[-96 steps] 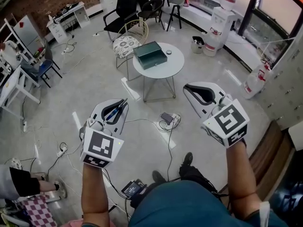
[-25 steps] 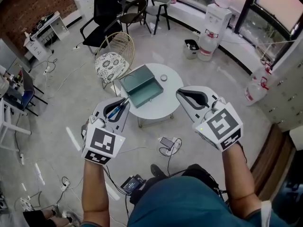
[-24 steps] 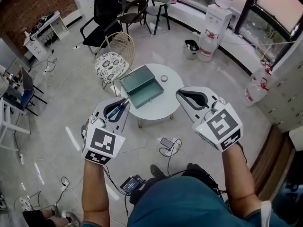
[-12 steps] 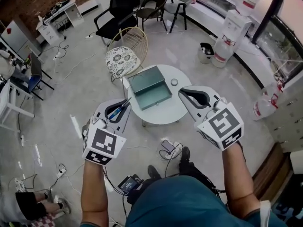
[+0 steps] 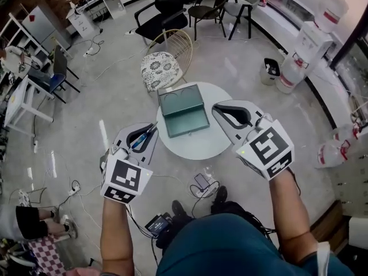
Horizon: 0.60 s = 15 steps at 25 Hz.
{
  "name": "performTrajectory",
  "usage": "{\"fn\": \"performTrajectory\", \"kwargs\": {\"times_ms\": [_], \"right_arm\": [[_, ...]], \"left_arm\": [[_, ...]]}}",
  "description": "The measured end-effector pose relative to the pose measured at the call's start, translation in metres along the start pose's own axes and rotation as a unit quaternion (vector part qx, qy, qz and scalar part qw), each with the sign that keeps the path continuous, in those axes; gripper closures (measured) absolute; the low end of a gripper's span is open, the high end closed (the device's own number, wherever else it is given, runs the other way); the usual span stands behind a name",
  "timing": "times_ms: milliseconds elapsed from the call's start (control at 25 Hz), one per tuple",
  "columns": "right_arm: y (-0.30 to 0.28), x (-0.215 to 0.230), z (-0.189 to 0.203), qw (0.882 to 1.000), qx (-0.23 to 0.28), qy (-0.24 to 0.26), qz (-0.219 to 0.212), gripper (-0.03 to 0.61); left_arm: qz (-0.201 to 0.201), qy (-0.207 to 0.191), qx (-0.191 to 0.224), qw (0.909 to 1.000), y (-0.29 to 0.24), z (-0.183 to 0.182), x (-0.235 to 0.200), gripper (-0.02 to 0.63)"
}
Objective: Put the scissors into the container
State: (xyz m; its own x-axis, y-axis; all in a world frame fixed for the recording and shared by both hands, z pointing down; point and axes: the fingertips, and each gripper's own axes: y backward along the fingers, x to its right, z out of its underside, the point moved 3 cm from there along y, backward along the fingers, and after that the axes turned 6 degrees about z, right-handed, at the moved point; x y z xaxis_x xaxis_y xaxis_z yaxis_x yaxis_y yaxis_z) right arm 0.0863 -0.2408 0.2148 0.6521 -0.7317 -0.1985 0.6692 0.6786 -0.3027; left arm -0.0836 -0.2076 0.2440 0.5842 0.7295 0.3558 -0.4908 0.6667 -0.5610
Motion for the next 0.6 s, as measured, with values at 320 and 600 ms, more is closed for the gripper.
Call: {"fn": "performTrajectory", "kwargs": {"times_ms": [320, 600], "right_arm": [[0.005, 0.055, 0.030, 0.999, 0.006, 0.003, -0.038, 0.540], [-0.015, 0.073, 0.053, 0.999, -0.006, -0.006, -0.037, 0.540]], "left_arm": [[-0.021, 0.015, -0.022, 0.9994, -0.054, -0.032, 0.014, 0.561], [-0.004, 0.023, -0.031, 0.9992, -0.094, -0.017, 0.008, 0.561]]}}
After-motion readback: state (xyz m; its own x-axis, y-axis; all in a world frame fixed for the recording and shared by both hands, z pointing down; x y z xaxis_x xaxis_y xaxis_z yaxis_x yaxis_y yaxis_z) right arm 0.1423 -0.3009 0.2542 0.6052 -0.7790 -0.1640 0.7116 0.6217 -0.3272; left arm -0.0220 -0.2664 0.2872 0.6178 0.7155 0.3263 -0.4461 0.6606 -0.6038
